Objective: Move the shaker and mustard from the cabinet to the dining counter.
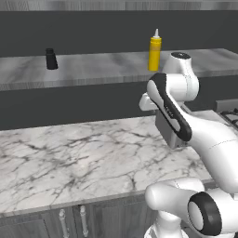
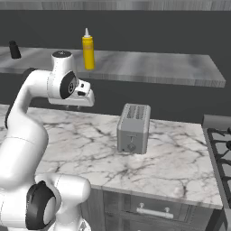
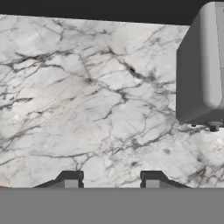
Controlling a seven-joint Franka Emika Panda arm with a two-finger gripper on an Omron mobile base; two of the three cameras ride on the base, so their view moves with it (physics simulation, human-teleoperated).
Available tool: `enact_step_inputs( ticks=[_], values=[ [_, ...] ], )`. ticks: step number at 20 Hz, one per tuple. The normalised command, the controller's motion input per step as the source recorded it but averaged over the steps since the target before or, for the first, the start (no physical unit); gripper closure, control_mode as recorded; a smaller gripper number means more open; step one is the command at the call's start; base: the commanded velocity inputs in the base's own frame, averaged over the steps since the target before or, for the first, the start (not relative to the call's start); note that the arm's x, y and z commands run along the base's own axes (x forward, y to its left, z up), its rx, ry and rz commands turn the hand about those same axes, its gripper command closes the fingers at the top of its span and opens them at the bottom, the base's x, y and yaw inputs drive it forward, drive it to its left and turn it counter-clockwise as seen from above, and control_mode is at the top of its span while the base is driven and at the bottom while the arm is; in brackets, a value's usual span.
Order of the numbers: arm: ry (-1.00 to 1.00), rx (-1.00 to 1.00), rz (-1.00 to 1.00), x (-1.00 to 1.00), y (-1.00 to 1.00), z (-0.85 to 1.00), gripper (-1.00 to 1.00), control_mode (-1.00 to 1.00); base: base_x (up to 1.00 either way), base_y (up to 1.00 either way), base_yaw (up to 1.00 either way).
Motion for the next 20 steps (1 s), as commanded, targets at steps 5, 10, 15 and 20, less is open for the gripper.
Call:
enact_step_inputs(
  ticks=[5,10,15,20],
  values=[
    [-0.12,0.00,0.00,-0.34,0.00,0.03,-1.00,-1.00,0.00,0.00,0.00],
    [-0.41,0.00,-0.09,-0.31,-0.04,0.31,-1.00,-1.00,0.00,0.00,0.00],
    [-0.39,0.00,-0.23,-0.13,-0.09,0.48,-1.00,-1.00,0.00,0.00,0.00],
    [-0.39,0.00,-0.20,-0.09,-0.09,0.53,-1.00,-1.00,0.00,0.00,0.00]
  ],
)
